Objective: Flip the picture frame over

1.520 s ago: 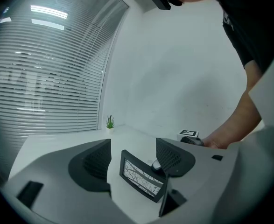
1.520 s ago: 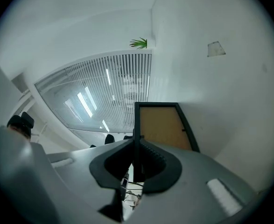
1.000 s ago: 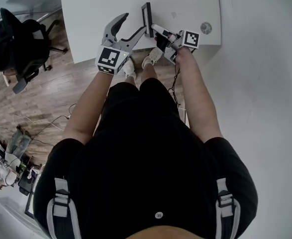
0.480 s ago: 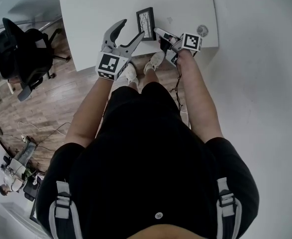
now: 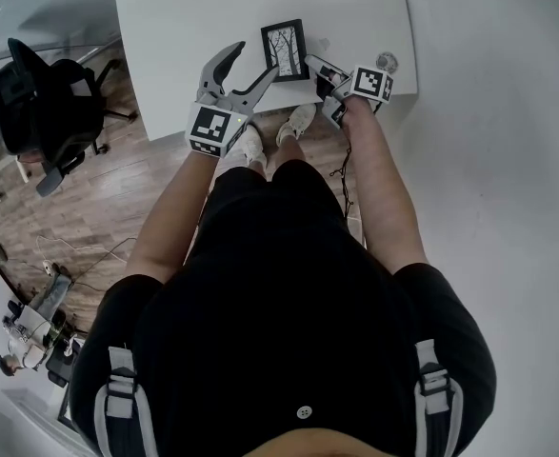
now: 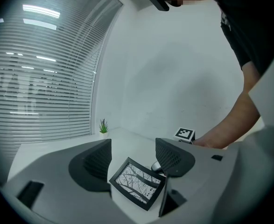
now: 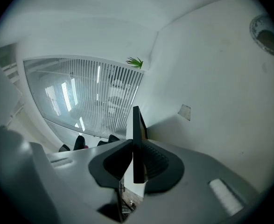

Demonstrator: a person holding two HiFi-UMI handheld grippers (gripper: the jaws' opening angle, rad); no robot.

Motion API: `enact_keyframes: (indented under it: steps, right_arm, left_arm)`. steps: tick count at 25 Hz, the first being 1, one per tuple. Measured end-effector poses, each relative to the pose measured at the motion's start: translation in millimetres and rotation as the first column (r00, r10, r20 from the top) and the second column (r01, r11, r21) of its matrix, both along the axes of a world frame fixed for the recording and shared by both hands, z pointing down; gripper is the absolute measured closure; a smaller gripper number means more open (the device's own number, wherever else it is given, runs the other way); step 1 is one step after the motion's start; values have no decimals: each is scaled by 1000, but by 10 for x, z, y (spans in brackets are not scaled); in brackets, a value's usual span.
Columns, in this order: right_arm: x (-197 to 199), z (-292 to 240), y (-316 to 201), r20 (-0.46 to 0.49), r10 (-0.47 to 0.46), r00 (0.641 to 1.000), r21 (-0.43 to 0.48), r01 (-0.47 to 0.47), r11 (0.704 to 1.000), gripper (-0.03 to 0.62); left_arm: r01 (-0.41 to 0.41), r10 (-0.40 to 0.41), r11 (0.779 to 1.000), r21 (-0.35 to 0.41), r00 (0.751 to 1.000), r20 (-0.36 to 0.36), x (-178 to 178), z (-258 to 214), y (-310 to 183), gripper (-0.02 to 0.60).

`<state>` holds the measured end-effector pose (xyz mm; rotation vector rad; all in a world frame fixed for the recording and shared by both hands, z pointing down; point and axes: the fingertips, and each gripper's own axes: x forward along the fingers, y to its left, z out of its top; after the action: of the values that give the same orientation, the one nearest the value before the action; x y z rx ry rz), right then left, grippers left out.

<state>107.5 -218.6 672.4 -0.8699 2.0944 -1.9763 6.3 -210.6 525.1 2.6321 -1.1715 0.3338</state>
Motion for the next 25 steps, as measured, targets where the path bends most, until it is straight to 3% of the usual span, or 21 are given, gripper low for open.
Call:
enact_keyframes:
  steps: [7,13,21,25]
  right_arm:
    - [86,153,-16,-140,-20,990,3,21,1000,494]
    - [129,232,-63,-341,-72,937,59,98,993,470]
    - [-68,-46,-73,-407,-116,906,134,185,974,470]
    - [-119,-278,-24,-449,-125,885,206,238,949,470]
  left_arm:
    - [2,-2,1000,-4,1000,-1,-29,5,-23,282]
    - [6,-5,1000,-6,1000,7,-76,45,-42,282]
    - [3,-3,1000,7,1000,15,-168,-62,-64,284]
    - [8,-8,1000,4,1000,18,-243,-118,-22,285]
